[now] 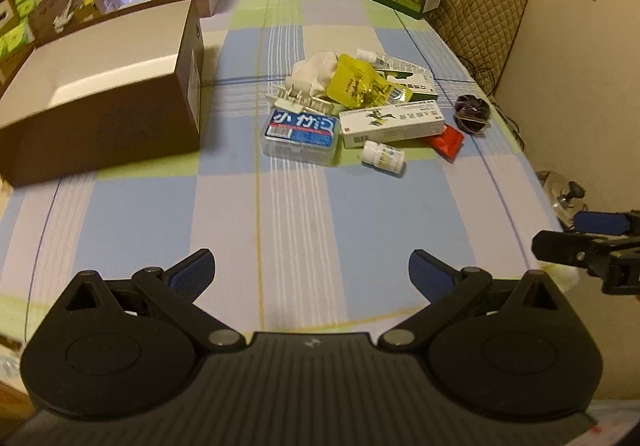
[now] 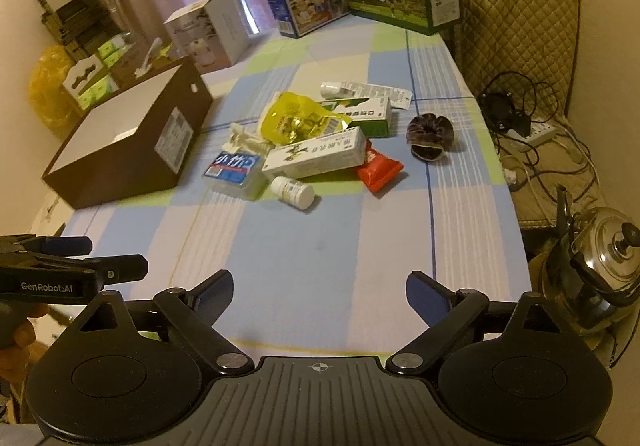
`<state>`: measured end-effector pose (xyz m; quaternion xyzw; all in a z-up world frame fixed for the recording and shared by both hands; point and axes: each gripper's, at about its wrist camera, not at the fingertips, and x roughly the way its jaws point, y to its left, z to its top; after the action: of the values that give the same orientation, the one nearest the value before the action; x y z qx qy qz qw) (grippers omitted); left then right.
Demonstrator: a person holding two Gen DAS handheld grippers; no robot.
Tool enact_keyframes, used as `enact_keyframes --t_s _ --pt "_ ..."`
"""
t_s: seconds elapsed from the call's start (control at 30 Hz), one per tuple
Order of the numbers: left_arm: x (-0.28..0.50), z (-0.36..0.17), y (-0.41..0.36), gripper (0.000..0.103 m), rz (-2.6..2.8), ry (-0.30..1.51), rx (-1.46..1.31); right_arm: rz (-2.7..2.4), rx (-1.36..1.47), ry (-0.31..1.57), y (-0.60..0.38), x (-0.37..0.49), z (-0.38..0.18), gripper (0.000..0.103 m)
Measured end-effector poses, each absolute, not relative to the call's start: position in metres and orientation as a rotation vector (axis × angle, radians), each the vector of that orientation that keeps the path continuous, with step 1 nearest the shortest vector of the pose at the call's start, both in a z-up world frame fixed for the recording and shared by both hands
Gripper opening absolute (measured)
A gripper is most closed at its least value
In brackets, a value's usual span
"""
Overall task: Organize objects
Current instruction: 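Grasp the blue floss pick box with the left gripper while the right gripper grasps the white pill bottle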
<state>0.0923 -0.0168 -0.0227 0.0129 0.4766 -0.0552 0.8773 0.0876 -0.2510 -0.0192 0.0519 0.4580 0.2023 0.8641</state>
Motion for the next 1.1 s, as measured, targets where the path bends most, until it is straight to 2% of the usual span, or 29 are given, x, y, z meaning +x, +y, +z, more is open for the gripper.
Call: enact_keyframes --t_s 0.33,0.53,1.1 --pt "0.143 -0.049 -0.012 0.101 -0.180 1.005 0.091 0.348 0.172 0.955 -0.240 0.122 -0.037 0.085" --pt "0.175 -0.065 -0.010 0.097 -0.213 1.005 0.118 0.296 0.201 0.957 -0.232 0.143 -0.048 0.082" --pt "0.260 -0.106 -0.019 0.096 -0.320 1.035 0.213 0.108 0.277 1.002 -0.231 0.171 -0.067 0.081"
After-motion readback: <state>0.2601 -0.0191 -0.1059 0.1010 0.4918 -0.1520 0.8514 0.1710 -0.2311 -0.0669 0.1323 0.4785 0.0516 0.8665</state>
